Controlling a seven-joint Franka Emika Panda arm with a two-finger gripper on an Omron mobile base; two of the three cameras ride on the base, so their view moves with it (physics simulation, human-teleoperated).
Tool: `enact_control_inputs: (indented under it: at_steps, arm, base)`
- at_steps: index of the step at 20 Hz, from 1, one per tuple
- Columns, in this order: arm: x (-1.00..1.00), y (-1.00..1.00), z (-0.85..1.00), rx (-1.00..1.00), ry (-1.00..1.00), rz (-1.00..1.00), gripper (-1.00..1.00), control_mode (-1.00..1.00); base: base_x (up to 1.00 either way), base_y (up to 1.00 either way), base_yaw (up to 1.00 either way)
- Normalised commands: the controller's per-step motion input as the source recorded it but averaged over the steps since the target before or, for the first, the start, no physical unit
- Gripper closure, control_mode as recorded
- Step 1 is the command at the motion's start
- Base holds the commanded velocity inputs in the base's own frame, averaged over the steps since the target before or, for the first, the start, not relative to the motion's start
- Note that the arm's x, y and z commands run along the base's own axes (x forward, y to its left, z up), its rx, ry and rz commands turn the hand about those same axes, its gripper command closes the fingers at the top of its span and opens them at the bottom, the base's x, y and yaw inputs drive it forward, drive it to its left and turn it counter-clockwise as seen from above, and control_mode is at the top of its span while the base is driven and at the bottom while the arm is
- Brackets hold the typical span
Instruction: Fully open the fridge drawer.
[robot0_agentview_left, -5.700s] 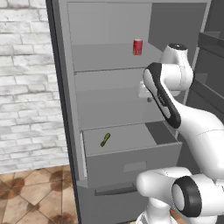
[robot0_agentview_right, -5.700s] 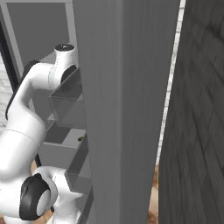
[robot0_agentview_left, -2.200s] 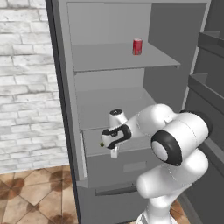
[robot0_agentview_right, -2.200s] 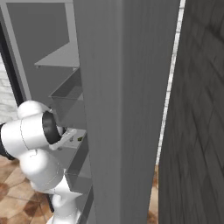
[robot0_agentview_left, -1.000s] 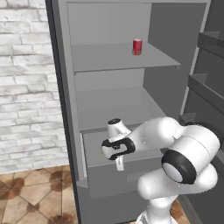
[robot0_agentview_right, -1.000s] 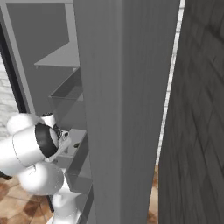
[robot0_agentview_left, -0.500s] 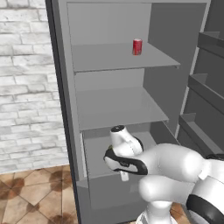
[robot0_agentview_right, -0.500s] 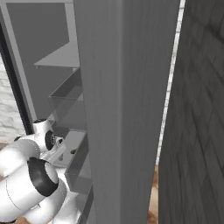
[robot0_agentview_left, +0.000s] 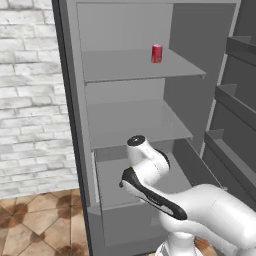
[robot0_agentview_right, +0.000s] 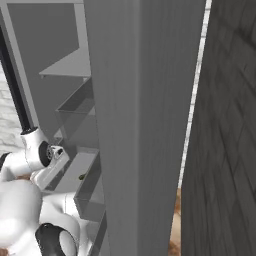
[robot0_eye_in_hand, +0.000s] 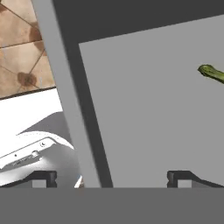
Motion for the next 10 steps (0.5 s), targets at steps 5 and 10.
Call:
enact_control_inputs:
  at_steps: [5, 10]
  arm:
    - [-0.3, 0.0, 1.0, 0.0, -0.28, 0.0, -1.0, -1.0]
    - [-0.67, -0.09, 1.0, 0.03, -0.4, 0.0, -1.0, -1.0]
  base:
    - [0.0, 0.0, 0.0]
    - [0.0, 0.0, 0.0]
